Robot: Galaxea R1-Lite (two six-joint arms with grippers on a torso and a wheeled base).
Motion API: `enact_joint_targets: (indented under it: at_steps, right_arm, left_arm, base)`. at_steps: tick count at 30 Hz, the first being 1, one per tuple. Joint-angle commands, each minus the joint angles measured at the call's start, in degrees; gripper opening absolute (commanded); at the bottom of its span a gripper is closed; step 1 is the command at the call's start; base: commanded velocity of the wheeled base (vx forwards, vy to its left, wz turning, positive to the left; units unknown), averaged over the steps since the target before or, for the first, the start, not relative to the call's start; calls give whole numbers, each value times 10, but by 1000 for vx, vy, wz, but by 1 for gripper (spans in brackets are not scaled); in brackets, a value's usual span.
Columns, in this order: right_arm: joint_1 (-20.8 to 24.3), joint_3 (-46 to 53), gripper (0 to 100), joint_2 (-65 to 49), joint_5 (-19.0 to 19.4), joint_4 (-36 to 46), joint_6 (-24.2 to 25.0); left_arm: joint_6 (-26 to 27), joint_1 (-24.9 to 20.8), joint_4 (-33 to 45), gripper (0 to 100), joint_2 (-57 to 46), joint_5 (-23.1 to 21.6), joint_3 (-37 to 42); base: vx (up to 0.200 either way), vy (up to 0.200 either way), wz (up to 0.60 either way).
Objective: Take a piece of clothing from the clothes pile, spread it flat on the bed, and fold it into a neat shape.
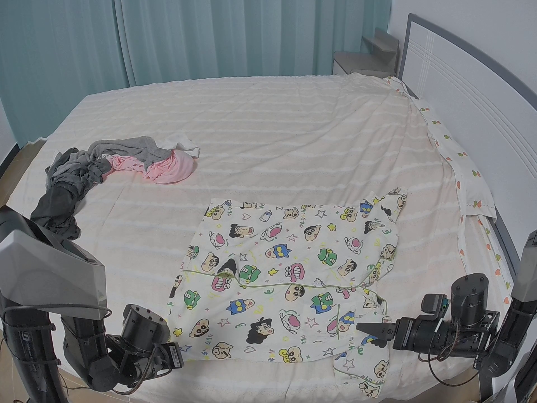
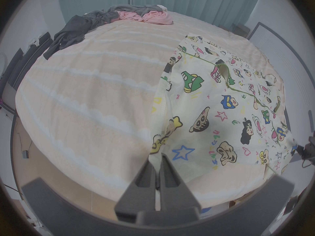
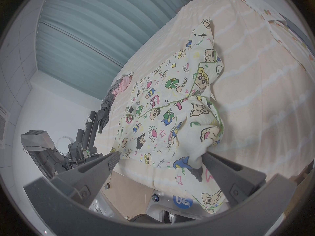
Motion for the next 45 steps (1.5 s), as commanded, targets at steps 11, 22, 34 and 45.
enact_joint_targets:
  at_steps: [11,22,34,45]
  right_arm:
    - [-81,5,100,7,1,-54,-57]
    - [-171,-83,100,123,1,-90,-81]
    - [-173,-106,100,145,3,-90,-80]
    - [-135,-73,100,166,3,-109,-80]
  left_arm:
    - [-5,6,-54,0,1,-9,67]
    - [-6,14,-70,100,2,-13,66]
    - [59,65,-165,100,-88,-13,32]
    - [130,123,51,100,-18,-12,-366]
  base:
    - [0,0,0]
    - [0,0,0]
    - [0,0,0]
    - [0,0,0]
